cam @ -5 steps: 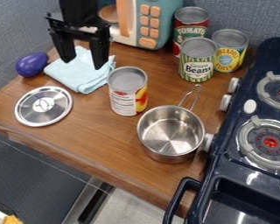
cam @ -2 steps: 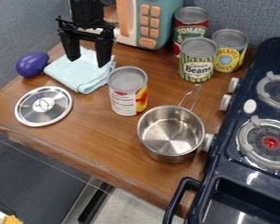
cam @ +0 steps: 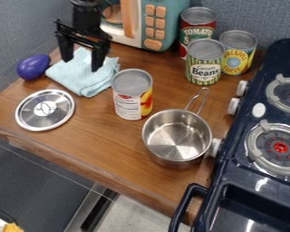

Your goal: Drag the can on the center of table to top of the table

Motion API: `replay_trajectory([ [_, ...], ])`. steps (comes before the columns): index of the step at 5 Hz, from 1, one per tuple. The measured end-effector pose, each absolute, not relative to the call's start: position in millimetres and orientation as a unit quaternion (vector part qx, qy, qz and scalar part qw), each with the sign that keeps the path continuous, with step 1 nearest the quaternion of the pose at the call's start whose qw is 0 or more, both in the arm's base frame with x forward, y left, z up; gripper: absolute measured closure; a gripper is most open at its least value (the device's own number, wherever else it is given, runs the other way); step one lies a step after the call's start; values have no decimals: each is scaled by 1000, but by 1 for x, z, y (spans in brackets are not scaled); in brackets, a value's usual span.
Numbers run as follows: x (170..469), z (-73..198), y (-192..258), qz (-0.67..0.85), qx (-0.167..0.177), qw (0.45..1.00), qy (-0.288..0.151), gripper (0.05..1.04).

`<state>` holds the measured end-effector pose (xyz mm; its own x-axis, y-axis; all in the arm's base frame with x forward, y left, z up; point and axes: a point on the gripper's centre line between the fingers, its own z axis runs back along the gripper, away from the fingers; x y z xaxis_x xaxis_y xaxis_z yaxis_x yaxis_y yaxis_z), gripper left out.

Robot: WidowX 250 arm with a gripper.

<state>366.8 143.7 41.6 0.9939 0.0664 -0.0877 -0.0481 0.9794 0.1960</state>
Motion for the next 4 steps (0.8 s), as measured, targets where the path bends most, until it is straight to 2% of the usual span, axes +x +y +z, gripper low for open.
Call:
replay_trajectory([
  [1, 374, 40, 139, 8, 122, 992, 34, 83],
  [2, 369, 32, 133, -4, 105, 994, 38, 83],
  [4, 351, 57, 135, 7, -5, 1000, 16, 83],
])
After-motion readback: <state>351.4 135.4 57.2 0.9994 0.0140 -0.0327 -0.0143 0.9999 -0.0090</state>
